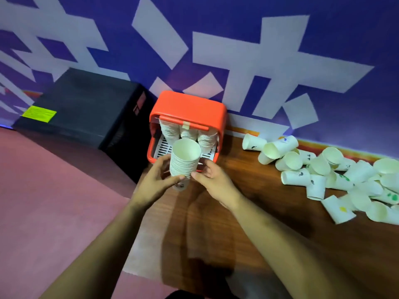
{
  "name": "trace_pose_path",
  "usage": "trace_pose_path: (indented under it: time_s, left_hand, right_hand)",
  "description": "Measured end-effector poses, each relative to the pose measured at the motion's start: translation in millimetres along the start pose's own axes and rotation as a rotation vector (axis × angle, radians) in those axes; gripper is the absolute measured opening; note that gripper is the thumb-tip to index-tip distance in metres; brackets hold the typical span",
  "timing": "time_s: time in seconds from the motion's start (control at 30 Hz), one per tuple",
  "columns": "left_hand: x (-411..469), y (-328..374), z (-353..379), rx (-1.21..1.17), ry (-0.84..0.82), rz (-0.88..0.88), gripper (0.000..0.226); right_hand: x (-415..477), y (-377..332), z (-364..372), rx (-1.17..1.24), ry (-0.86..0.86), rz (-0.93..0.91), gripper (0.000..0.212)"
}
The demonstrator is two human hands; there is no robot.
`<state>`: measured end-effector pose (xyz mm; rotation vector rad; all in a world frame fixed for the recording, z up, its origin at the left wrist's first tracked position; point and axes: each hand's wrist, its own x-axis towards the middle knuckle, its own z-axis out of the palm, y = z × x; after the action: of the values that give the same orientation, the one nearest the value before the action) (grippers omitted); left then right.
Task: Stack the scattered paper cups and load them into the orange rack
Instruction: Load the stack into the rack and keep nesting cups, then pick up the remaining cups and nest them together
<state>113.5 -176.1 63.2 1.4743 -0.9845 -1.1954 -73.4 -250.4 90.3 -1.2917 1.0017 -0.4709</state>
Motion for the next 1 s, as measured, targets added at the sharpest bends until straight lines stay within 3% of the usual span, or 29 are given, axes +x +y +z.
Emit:
trace_pose_path:
  time_s: [0.17, 0.33, 0.8, 1.0]
  left_hand:
    - [31, 5, -41, 0.079, -0.005, 0.051, 0.070]
    - [63, 0, -63, 0.313, 0.009, 0.139, 0.050]
    - [101, -36, -88, 0.313, 0.060, 0.036, 0.054]
    - [105, -55, -84, 0.455, 0.076, -0.002, 0.049]
  right_hand:
    - [46, -11, 29, -0.104, 0.041, -0.078, 0.047]
    - [82, -12, 42, -0.197, 0.079, -0.113, 0.055]
    - [131, 10, 61, -0.330, 0.091, -0.056, 0.057]
    - [141, 28, 63, -0.427, 0.095, -0.004, 0.052]
